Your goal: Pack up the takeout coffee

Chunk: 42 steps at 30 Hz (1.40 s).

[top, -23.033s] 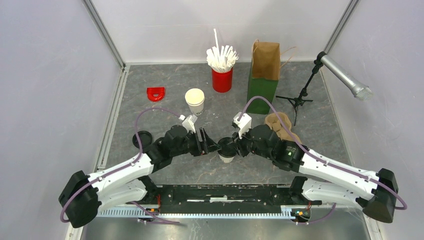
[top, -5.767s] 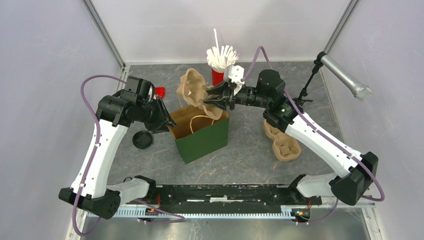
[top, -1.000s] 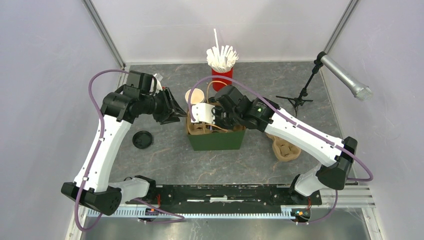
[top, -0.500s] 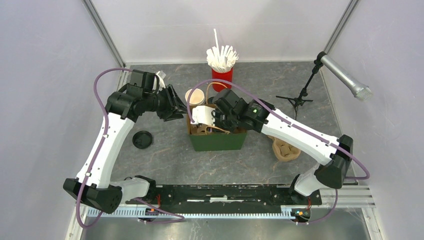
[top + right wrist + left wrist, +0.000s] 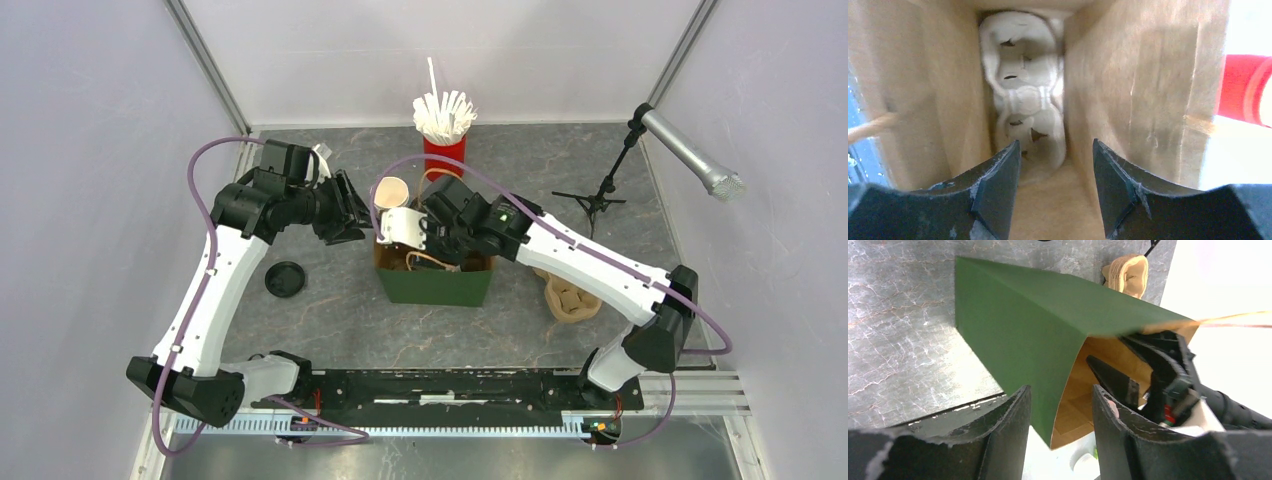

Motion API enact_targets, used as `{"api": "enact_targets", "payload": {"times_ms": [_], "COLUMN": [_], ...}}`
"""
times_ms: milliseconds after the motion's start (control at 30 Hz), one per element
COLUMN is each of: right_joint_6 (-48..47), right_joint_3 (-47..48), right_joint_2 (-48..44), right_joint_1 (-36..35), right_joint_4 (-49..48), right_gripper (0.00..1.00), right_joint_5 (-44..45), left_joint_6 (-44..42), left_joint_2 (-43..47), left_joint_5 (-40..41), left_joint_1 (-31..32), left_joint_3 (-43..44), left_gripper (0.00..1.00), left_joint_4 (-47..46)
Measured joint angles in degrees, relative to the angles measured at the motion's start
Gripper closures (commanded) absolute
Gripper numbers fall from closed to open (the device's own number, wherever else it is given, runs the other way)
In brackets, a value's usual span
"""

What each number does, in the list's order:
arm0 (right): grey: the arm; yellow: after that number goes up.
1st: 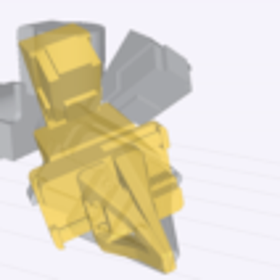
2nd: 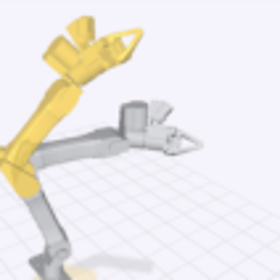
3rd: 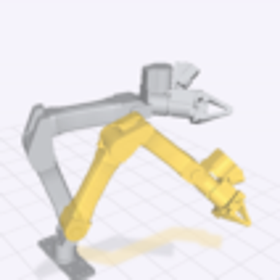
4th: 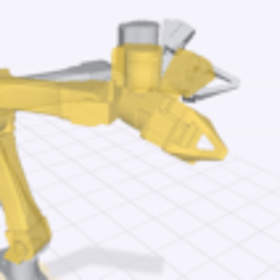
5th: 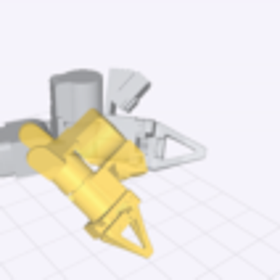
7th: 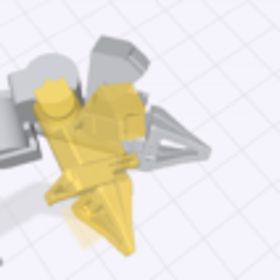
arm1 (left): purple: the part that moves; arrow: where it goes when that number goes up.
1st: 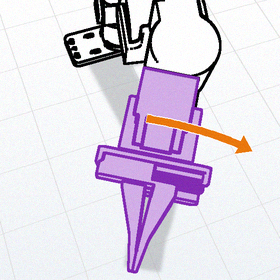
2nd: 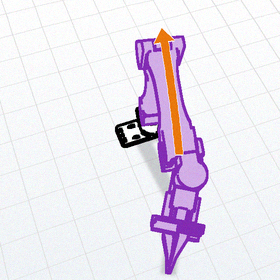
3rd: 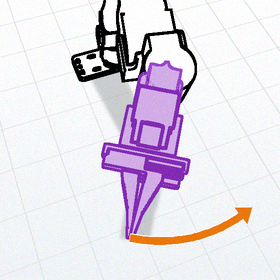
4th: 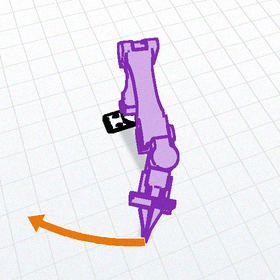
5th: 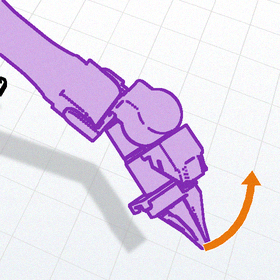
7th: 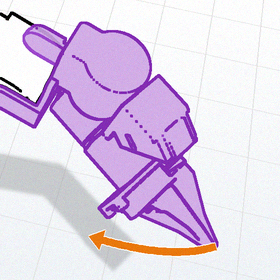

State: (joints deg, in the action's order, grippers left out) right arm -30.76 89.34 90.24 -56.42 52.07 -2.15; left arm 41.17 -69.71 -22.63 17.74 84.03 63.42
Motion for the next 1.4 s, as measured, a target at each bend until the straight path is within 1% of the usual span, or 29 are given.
{"api": "enact_targets", "payload": {"times_ms": [200,367,467,567,700,767,967,1100,1200,1300,1400], "right_joint_6": [1.0,3.8,6.5,9.2,12.3,13.2,15.6,17.9,19.9,21.0,21.8], "right_joint_3": [6.3,8.5,8.5,7.1,1.7,0.5,-0.1,-0.1,-0.9,-3.9,-5.5], "right_joint_2": [-0.3,-1.7,-3.2,-6.3,-13.4,-15.4,-16.1,-16.3,-17.9,-21.7,-24.8], "right_joint_1": [0.0,0.0,0.0,0.0,0.0,0.0,0.0,0.0,0.0,0.0,0.0], "right_joint_4": [-0.3,-0.7,-1.5,-4.0,-8.8,-9.8,-11.0,-12.6,-16.0,-20.1,-23.1], "right_gripper": [0.4,0.41,0.4,0.41,0.42,0.42,0.42,0.41,0.41,0.41,0.4], "right_joint_5": [1.1,1.4,3.0,4.6,5.7,6.1,7.7,9.3,11.4,13.0,15.2], "left_joint_6": [0.0,-0.1,-0.9,-2.3,-4.0,-4.6,-6.7,-8.3,-9.7,-11.0,-11.1], "left_joint_2": [-0.1,-0.6,-1.3,-2.5,-4.5,-5.3,-6.0,-6.0,-6.1,-5.6,-4.7], "left_joint_5": [0.0,0.0,0.0,0.2,1.4,1.6,4.0,5.1,5.8,5.8,5.6], "left_joint_1": [0.0,0.0,0.0,0.5,1.2,1.7,3.3,3.5,3.5,3.5,3.6], "left_joint_3": [0.0,0.4,0.9,1.7,2.3,2.4,4.4,7.2,11.0,13.4,12.7], "left_gripper": [0.42,0.38,0.37,0.37,0.42,0.42,0.31,0.28,0.27,0.28,0.35], "left_joint_4": [1.0,1.2,1.2,1.2,1.2,1.3,6.1,10.4,13.9,16.2,17.9]}}
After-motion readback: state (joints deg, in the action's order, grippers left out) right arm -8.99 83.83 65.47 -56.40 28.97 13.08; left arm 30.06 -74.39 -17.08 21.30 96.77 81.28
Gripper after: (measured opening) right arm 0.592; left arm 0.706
